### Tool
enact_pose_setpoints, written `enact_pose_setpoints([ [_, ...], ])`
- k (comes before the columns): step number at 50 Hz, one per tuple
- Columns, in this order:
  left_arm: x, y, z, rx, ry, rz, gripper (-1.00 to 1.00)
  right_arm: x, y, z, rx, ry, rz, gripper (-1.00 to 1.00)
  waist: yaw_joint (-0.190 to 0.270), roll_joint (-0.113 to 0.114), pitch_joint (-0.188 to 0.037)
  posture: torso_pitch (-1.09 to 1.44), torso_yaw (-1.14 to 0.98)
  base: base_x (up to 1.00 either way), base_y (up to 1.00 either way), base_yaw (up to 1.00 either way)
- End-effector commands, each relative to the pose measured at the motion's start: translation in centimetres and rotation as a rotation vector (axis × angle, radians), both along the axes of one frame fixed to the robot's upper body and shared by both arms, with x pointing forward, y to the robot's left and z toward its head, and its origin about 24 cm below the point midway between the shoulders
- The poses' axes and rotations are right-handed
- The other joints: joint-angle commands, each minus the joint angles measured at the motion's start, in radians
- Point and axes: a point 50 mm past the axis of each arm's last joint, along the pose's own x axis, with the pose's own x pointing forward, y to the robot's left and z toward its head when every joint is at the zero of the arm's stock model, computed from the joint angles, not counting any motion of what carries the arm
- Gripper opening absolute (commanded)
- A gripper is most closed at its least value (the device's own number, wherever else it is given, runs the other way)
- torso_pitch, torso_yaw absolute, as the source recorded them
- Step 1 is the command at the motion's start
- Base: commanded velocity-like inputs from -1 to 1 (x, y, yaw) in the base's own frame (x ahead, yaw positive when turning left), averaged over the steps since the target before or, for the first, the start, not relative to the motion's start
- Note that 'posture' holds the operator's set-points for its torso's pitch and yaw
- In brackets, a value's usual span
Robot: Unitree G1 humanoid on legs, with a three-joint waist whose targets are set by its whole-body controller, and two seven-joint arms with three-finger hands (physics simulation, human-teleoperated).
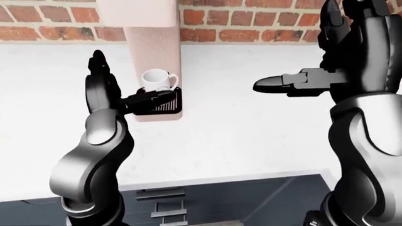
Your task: Pick the mug from under the coffee machine dispenser and place it on the counter.
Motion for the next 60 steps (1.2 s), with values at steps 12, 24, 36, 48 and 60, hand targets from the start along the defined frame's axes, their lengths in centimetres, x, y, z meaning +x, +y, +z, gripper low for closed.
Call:
enact_pose_setpoints([
  [12,-0.1,-1.8,0.6,-0.047,-0.055,0.032,1.0,-0.6,0.0,0.8,-0.014,-0.066,-0.009,1.0,0.003,-0.016,-0.022,0.0,0.0,0.0,0.0,0.0],
  [24,0.7,-2.5,0.7,-0.058,-0.062,0.049,1.0,-0.7,0.0,0.9,-0.012,-0.067,-0.007,1.0,0.003,-0.018,-0.024,0.0,0.0,0.0,0.0,0.0],
  [36,1.0,-3.6,1.5,-0.057,-0.071,0.024,1.0,-0.9,-0.2,1.3,-0.011,-0.076,-0.009,1.0,0.001,-0.018,-0.024,0.0,0.0,0.0,0.0,0.0],
  [48,2.4,-3.7,1.0,-0.051,-0.064,0.044,1.0,-0.9,-0.1,1.1,-0.01,-0.073,-0.009,1.0,-0.001,-0.017,-0.027,0.0,0.0,0.0,0.0,0.0],
  [60,2.9,-3.8,0.7,-0.045,-0.062,0.06,1.0,-1.0,-0.2,1.2,-0.009,-0.074,-0.009,1.0,-0.002,-0.016,-0.028,0.0,0.0,0.0,0.0,0.0],
])
